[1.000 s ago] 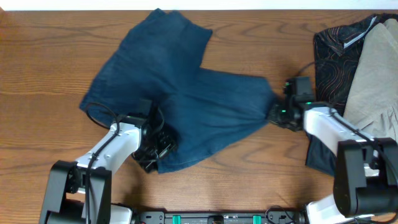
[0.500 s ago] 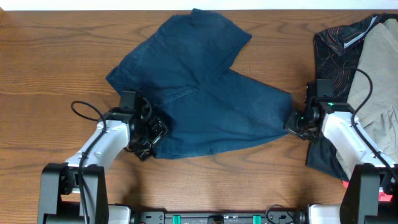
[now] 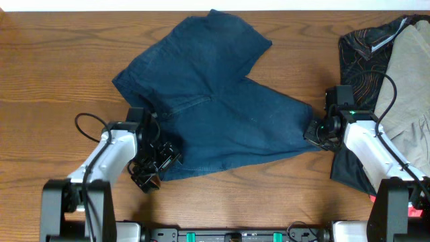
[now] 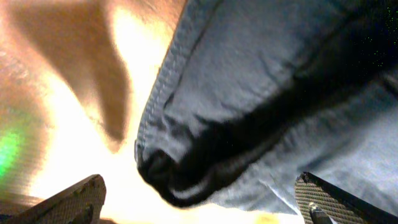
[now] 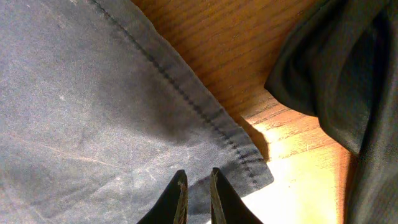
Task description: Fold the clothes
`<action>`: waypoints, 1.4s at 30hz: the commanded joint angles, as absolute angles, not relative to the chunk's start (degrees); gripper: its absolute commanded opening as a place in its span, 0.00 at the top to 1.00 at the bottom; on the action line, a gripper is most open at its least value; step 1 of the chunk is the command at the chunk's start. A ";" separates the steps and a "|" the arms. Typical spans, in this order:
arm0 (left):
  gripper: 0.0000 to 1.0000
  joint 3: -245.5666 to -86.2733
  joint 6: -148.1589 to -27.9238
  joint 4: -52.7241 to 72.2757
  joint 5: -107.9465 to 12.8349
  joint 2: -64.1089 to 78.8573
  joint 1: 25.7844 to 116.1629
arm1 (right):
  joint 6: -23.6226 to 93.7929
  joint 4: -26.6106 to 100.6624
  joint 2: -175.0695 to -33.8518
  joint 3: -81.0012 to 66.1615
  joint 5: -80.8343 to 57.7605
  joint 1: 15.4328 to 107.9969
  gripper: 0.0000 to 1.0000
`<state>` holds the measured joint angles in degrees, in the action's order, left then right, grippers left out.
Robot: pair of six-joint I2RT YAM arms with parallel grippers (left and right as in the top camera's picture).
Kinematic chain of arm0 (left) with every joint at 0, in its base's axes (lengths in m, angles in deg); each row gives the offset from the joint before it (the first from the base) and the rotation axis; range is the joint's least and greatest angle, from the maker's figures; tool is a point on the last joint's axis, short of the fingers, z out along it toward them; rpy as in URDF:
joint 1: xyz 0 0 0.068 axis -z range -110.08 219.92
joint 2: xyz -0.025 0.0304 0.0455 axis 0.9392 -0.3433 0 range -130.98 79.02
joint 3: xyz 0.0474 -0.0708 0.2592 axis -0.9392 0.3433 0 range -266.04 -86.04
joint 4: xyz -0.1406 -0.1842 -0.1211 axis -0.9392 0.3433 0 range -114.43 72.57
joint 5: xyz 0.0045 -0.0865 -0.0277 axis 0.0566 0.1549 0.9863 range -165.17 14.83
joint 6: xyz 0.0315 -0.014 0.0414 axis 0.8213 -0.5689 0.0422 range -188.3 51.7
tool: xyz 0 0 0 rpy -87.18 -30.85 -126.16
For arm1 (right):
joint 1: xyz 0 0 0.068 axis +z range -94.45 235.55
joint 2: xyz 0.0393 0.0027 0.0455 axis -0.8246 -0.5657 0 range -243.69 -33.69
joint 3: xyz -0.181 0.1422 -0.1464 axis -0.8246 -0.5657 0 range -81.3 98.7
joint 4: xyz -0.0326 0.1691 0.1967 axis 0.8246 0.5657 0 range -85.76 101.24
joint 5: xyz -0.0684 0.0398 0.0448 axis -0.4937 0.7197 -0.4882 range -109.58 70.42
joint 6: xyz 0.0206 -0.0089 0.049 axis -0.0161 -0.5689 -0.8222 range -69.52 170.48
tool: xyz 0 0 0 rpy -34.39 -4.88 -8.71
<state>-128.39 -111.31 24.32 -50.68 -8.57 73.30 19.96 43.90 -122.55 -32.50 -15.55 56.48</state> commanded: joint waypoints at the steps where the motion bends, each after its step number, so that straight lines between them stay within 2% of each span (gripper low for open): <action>1: 0.02 -128.76 -110.43 25.09 -50.77 -2.76 72.71 | 20.55 43.92 -121.87 -31.58 -16.36 57.00 0.87; 7: 0.02 -128.33 -119.50 26.99 -54.00 3.34 74.66 | 20.53 43.90 -121.87 -31.58 -16.36 57.00 0.87; 17: 0.01 -123.12 -140.31 24.96 -58.90 3.06 82.26 | 20.53 44.25 -121.87 -31.58 -16.33 57.00 0.87; 21: 0.00 -118.95 -144.55 18.68 -62.24 3.06 82.55 | 20.53 44.34 -121.87 -31.58 -16.33 57.00 0.87; 23: 0.05 -116.74 -144.95 13.74 -63.16 3.06 82.55 | 20.51 44.36 -121.87 -31.58 -16.33 57.00 0.87; 25: 0.15 -115.06 -144.92 9.15 -64.49 3.06 82.55 | 20.51 44.36 -121.87 -31.58 -16.33 57.00 0.87; 28: 0.40 -114.03 -144.90 6.22 -66.75 3.06 82.55 | 20.51 44.40 -121.87 -31.58 -16.33 57.00 0.87; 31: 0.53 -114.03 -144.86 6.03 -67.45 3.06 82.55 | 20.48 44.40 -121.87 -31.58 -16.33 57.00 0.87; 33: 0.74 -114.03 -143.46 6.05 -67.55 3.06 82.55 | 20.22 44.38 -121.87 -31.58 -16.36 57.00 0.87; 35: 0.87 -114.03 -140.90 6.14 -67.49 3.06 82.55 | 20.09 44.32 -121.87 -31.58 -16.38 57.00 0.87; 38: 0.94 -114.03 -136.40 7.58 -66.35 3.06 82.55 | 20.09 44.34 -121.87 -31.58 -16.38 57.00 0.87; 42: 0.94 -114.03 -134.19 12.08 -66.22 3.08 82.53 | 20.09 44.38 -121.87 -31.58 -16.36 57.00 0.87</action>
<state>-116.00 -138.04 8.80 -64.01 4.19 82.50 19.94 44.29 -122.55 -32.48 -15.59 56.48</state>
